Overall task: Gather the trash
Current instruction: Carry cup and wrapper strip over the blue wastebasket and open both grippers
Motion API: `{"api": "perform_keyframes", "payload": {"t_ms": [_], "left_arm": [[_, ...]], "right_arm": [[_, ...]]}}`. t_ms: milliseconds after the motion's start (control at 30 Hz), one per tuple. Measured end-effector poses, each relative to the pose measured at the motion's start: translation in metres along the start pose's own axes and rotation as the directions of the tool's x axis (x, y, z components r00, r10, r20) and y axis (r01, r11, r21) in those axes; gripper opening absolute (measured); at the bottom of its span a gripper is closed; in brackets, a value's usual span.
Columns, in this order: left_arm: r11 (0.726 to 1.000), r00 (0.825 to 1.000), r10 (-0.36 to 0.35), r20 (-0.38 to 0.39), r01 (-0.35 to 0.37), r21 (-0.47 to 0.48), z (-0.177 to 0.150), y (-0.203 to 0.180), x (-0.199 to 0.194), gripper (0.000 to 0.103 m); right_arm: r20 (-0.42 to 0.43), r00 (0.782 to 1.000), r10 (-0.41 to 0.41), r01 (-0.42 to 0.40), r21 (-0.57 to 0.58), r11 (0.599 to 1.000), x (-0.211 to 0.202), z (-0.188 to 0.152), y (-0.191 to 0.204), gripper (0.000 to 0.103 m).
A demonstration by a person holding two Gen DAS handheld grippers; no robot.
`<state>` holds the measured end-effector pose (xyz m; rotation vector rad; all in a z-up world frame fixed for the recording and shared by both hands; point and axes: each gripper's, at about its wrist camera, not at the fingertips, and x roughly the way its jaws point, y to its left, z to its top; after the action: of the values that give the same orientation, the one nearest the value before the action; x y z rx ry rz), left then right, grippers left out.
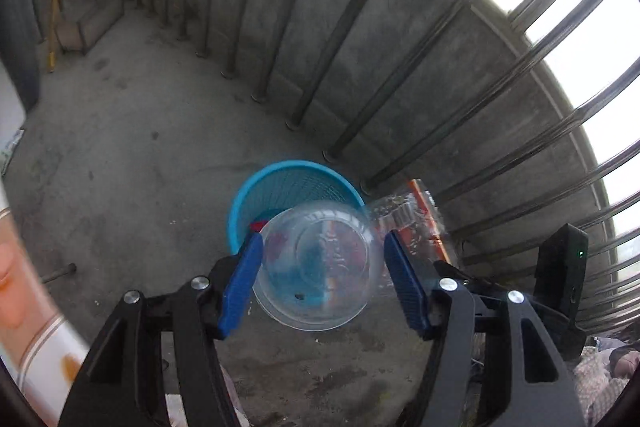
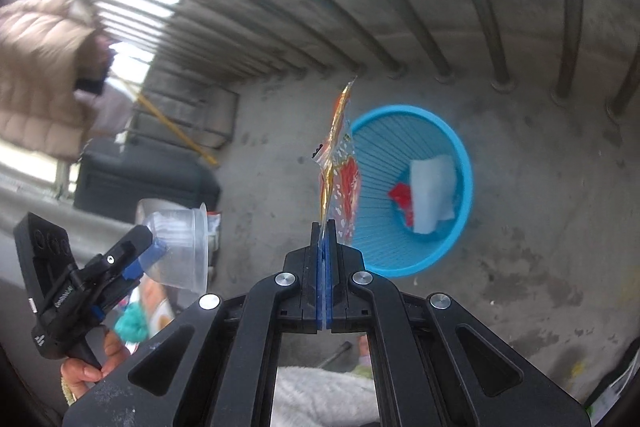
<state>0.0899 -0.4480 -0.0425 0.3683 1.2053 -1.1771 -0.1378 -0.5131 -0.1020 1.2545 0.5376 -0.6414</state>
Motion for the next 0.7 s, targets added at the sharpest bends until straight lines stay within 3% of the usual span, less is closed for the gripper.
{"api": "perform_keyframes", "payload": {"t_ms": [167,233,300,433,700], "left_arm": [[0.998,0.994,0.053,-0.092,-0.050,0.033,0.019,-0.008,0.066,0.062],[0.996,0.990,0.088,-0.109,-0.085,0.033,0.021,-0.005,0.081,0.062],[0.996,0.989,0.088,-0.115,-0.089,-0.009,0.022,0.002,0.088,0.065],[0.997,0.994,0.063,-0.085,-0.066,-0.031,0.018,0.011,0.074,0.069],[0.998,0.999,0.041,-0.016,-0.041,-0.050,0.014,0.014,0.044,0.071]], "right_arm": [[-0.030,0.997,-0.066,0.068,0.067,0.995,0.037,0.014,-0.031,0.005],[-0.061,0.996,-0.065,0.071,0.102,0.992,0.054,0.017,-0.045,0.027],[-0.102,0.990,-0.100,0.115,0.153,0.982,0.073,0.016,-0.063,0.039],[-0.128,0.987,-0.099,0.122,0.193,0.974,0.076,0.004,-0.077,0.040],[-0.088,0.991,-0.103,0.116,0.154,0.981,0.043,-0.009,-0.070,0.050]]}}
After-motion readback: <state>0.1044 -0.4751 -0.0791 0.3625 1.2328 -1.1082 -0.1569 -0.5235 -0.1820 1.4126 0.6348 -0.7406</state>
